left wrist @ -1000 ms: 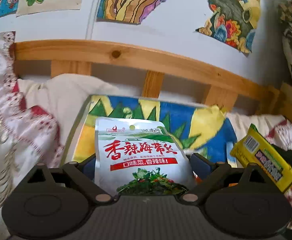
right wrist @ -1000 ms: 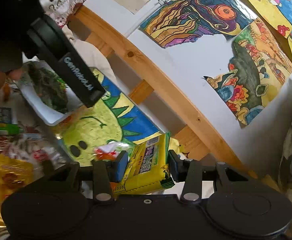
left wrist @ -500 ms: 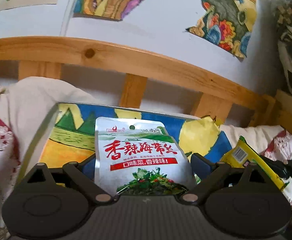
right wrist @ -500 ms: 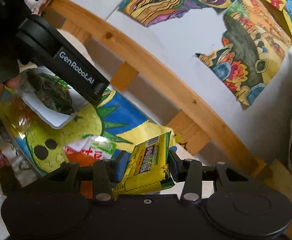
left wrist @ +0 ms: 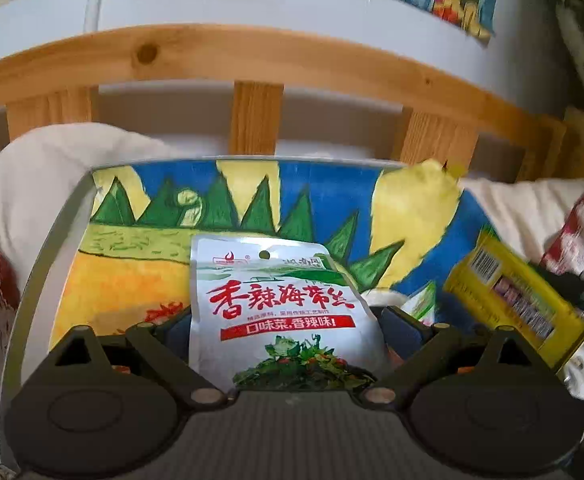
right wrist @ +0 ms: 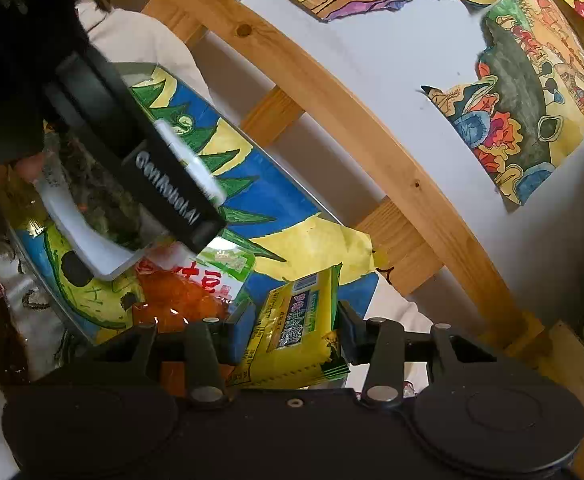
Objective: Organize snacks
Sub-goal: 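Carry the seaweed bag and yellow packet over the tray and lower both tools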
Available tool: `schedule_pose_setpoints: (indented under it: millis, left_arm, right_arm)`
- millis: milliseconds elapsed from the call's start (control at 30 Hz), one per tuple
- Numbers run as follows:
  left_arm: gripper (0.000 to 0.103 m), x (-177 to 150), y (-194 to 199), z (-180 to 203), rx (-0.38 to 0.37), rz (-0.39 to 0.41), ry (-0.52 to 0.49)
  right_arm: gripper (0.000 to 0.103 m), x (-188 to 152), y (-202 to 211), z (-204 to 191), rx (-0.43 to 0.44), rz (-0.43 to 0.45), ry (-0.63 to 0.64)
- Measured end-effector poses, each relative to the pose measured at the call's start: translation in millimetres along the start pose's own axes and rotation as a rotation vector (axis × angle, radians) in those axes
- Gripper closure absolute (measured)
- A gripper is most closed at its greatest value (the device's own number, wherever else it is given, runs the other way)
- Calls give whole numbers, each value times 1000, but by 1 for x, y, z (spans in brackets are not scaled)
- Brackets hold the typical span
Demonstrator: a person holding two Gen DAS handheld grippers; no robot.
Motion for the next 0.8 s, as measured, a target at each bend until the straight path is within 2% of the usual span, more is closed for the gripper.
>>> schedule_pose_setpoints:
  millis: [167,267,333,400,500,633,800]
  left_arm:
    - [7,0,-1,-1,-6,-13,14]
    - [6,1,-1,-2,-13,-18,33]
    - [5,1,-1,-3,-14,-30,47]
    - [3,3,1,-3,-12,-39,64]
    - [2,6,5,-3,-16,-48,98]
    - [1,10,14,-4,-23,-54,132]
    - [1,17,33,-2,1,-41,130]
  right_arm:
    - [55,1,0,0,-15,0,13]
    - [47,0,1,0,-32,5,23]
    - [36,2,2,1,-52,13,37]
    - [31,3,5,2,-69,23,52]
    - [15,7,12,5,-80,44,66]
    - [14,11,22,11,-111,67,64]
    - [6,12,39,30,-128,77,-29]
Point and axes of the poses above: each gripper's, at about its wrist camera, not at the fingertips, and y roughly against the way its jaws point, z to its right, x to its top, the point moved 3 cm from there along -y, roughly the way its jaws point, and after that the axes turned 9 degrees about y, right-handed, at the moved point
